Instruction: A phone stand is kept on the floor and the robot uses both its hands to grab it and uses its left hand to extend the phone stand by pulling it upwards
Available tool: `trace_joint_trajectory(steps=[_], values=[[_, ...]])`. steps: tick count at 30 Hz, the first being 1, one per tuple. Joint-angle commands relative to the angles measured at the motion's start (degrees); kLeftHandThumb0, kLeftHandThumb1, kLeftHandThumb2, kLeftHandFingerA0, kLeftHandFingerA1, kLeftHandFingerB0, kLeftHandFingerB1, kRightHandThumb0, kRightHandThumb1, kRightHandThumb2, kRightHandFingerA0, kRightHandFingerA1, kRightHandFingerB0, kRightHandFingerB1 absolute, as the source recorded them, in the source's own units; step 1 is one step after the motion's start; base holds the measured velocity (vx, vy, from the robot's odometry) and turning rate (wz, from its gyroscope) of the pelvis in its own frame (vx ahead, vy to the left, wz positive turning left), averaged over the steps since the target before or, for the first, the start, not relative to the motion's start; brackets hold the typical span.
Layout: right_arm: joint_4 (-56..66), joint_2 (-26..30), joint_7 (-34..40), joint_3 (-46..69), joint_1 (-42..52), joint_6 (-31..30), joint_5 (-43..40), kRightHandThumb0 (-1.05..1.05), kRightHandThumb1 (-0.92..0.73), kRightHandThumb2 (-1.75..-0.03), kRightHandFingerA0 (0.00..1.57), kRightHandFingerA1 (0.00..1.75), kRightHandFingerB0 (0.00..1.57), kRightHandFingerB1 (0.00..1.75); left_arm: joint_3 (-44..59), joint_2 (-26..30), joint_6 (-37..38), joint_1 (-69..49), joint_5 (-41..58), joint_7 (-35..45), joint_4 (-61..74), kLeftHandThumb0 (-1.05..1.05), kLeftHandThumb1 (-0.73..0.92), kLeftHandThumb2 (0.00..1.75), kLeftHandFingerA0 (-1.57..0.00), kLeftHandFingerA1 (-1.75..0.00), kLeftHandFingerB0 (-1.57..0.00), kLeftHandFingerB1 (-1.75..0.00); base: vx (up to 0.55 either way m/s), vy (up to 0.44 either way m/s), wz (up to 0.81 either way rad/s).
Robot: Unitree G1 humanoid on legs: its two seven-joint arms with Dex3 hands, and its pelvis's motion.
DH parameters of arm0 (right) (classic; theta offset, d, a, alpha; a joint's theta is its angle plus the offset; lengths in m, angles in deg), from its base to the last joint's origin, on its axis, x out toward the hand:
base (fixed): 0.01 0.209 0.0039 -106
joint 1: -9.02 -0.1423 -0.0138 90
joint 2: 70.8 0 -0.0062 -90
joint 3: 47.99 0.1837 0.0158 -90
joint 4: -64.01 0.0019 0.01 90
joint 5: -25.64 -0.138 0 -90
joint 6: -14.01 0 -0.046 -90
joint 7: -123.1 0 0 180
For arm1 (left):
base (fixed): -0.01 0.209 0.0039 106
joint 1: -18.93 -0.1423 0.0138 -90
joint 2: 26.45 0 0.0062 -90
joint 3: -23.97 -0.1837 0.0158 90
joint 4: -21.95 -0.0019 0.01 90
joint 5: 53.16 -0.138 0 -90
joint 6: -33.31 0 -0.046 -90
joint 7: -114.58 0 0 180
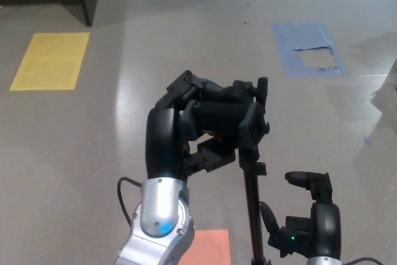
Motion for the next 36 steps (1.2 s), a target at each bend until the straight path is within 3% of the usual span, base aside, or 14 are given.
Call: trace_joint_trajectory(steps=[1, 6, 7, 8, 9, 10, 11, 13, 17, 20, 22, 23, 33, 36], values=[[0.10, 0.84, -0.56, 0.43, -0.32, 1.31, -2.22, -0.79, -0.28, -0.95, 1.57, 1.53, 1.57, 1.54, -0.02, -3.12, 2.86, -3.47, -2.65, -1.10, -1.13, -0.24, 0.59, 0.59, -0.84, -1.48, -0.71, -1.57, 0.00, 0.000, 0.00], [0.93, 1.60, -2.28, 0.40, 0.41, 1.05, -3.13, -0.97, -0.35, -0.84, 1.53, 1.45, 1.54, 1.46, -1.56, 0.38, 3.57, -4.89, -3.15, 3.12, 0.52, -0.52, 0.56, 0.57, -0.57, -0.70, -0.63, -0.41, 0.00, 0.000, 0.00], [2.20, 4.34, -5.90, -1.93, 1.12, -1.09, -0.95, -1.05, -0.57, -0.60, 0.93, 1.18, 0.55, 1.13, -2.49, 3.51, 2.02, -5.77, -3.84, 5.92, 3.13, -0.69, 0.57, 0.58, -0.36, -0.45, -0.39, -0.32, 0.00, 0.000, 0.00], [3.18, 6.61, -8.59, -3.94, 1.50, -2.75, 0.91, -1.05, -0.62, -0.61, 0.42, 1.23, 0.13, 0.93, -2.91, 5.49, 1.02, -6.48, -4.56, 7.40, 4.98, -0.75, 0.57, 0.58, -0.29, -0.41, -0.32, -0.31, 0.00, 0.000, 0.00], [3.80, 8.01, -10.09, -5.26, 1.63, -3.76, 1.97, -1.05, -0.62, -0.61, 0.42, 1.23, 0.13, 0.93, -3.02, 6.42, 0.56, -6.90, -5.04, 7.83, 5.95, -0.75, 0.57, 0.58, -0.29, -0.41, -0.32, -0.31, 0.00, 0.000, 0.00], [5.54, 10.43, -11.39, -7.17, 2.45, -5.44, 3.69, -0.56, 0.03, -0.81, 0.07, 0.68, 0.02, 0.65, -3.45, 7.82, 0.13, -7.88, -5.62, 8.49, 7.50, -0.80, 0.57, 0.58, -0.21, -0.40, -0.25, -0.29, 0.00, 0.000, 0.00], [6.53, 12.01, -12.33, -7.99, 3.21, -5.16, 4.04, -1.05, -0.63, -0.65, 0.00, 0.93, 0.00, 0.32, -3.47, 9.54, -0.02, -8.98, -6.22, 9.31, 8.93, -0.87, 0.58, 0.58, -0.14, -0.40, -0.18, -0.27, 0.00, 0.000, 0.00], [9.59, 14.72, -16.61, -7.80, 5.04, -5.01, 1.01, -1.05, -0.62, -0.59, 0.00, 0.37, 0.00, 0.10, -2.13, 15.60, -2.93, -11.99, -7.64, 12.03, 12.90, -0.99, 0.48, 0.82, -0.07, -0.14, -0.11, -0.24, 0.00, 0.000, 0.00], [12.88, 19.88, -20.19, -7.93, 6.27, -4.84, -0.04, -1.05, -0.68, -0.66, 0.00, 0.20, 0.00, 0.00, 3.10, 23.23, -6.68, -17.84, -3.15, 16.62, 17.91, -0.92, 0.54, 0.95, 0.00, 0.00, -0.12, -0.15, 0.00, 0.000, 0.00], [14.28, 21.51, -21.74, -8.11, 7.62, -4.34, -1.06, -1.05, -0.70, -0.61, 0.00, 0.20, 0.00, 0.00, 5.19, 25.36, -6.18, -21.91, -1.96, 17.19, 18.81, -0.91, 0.52, 0.94, 0.00, 0.00, -0.10, -0.15, 0.00, 0.000, 0.00], [15.59, 22.83, -21.88, -8.22, 9.13, -4.72, -0.91, -1.05, -0.65, -1.09, 0.00, 0.48, 0.00, 0.47, 6.38, 25.82, -3.99, -25.00, -1.39, 17.25, 18.66, -0.91, 0.52, 0.94, 0.00, 0.00, -0.09, -0.15, 0.00, 0.000, 0.00], [16.18, 23.33, -21.88, -8.29, 9.72, -5.08, -0.77, -1.05, -0.73, -0.57, 0.00, 0.26, 0.00, 0.03, 6.84, 25.85, -3.44, -26.08, -1.19, 17.32, 18.74, -0.91, 0.53, 0.94, 0.00, 0.00, -0.09, -0.14, 0.00, 0.000, 0.00], [18.53, 27.84, -24.27, -5.51, 17.71, -0.94, -4.01, -1.05, -0.86, -0.68, 0.00, 0.43, 0.00, 0.34, 15.05, 24.92, 13.31, -39.81, 0.03, 19.99, 13.25, -0.86, 0.74, 0.62, -0.02, -0.24, -0.07, -0.26, 0.00, 0.000, 0.00], [19.90, 28.85, -22.78, -4.89, 19.76, -2.01, -2.61, -1.05, -0.81, -0.69, 0.00, 0.41, 0.00, 0.31, 17.26, 23.54, 16.39, -42.81, 0.76, 19.48, 11.15, -0.92, 0.63, 0.98, -0.05, -0.40, -0.03, -0.38, 0.00, 0.000, 0.00]])
